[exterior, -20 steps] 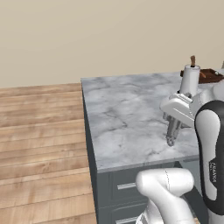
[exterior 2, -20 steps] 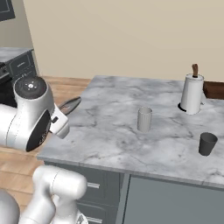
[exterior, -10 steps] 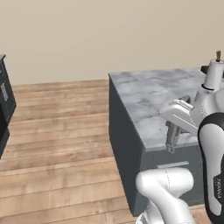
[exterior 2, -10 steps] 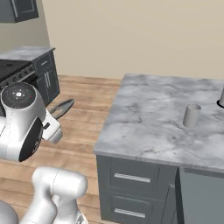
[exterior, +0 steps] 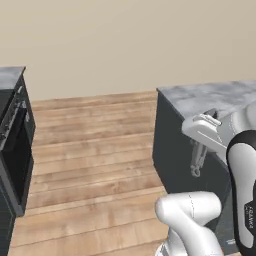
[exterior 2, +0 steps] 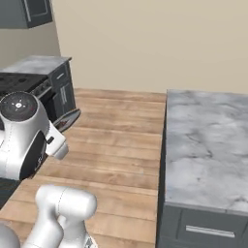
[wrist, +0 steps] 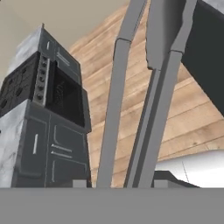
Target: Take the tongs from the drawer on the right and place them on the dining counter next to the tray containing the kebab skewer.
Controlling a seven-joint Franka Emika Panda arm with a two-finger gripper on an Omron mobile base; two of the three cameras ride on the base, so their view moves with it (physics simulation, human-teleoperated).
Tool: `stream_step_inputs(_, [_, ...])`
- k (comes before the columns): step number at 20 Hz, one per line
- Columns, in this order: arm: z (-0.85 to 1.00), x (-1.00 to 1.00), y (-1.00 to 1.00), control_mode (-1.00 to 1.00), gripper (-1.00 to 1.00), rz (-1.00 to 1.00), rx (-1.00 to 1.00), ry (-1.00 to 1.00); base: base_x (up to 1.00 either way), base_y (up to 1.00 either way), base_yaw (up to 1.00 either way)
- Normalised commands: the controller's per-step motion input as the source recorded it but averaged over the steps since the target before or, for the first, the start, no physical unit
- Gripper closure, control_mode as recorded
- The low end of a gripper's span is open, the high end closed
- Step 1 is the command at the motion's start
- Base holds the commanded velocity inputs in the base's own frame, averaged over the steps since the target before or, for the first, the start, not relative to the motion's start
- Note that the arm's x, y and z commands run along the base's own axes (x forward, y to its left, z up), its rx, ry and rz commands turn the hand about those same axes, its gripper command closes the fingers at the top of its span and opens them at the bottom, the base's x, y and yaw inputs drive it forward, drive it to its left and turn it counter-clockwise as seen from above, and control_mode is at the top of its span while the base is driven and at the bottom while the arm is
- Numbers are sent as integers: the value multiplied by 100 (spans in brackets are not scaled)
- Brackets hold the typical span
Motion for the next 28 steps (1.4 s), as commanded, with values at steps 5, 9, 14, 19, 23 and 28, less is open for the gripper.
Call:
stream_step_inputs(5, [0, 0, 0, 100, 100, 0, 0, 0, 100, 98, -13])
stream_step_inputs(9, [0, 0, 0, 100, 100, 0, 0, 0, 100, 65, -6])
stream_step_inputs(14, [0, 0, 0, 100, 100, 0, 0, 0, 100, -9, -6])
stream_step_inputs(19, [0, 0, 0, 100, 100, 0, 0, 0, 100, -50, -10])
stream_step_inputs(23, [0, 0, 0, 100, 100, 0, 0, 0, 100, -13, -19])
stream_step_inputs(28, [0, 0, 0, 100, 100, 0, 0, 0, 100, 10, -34])
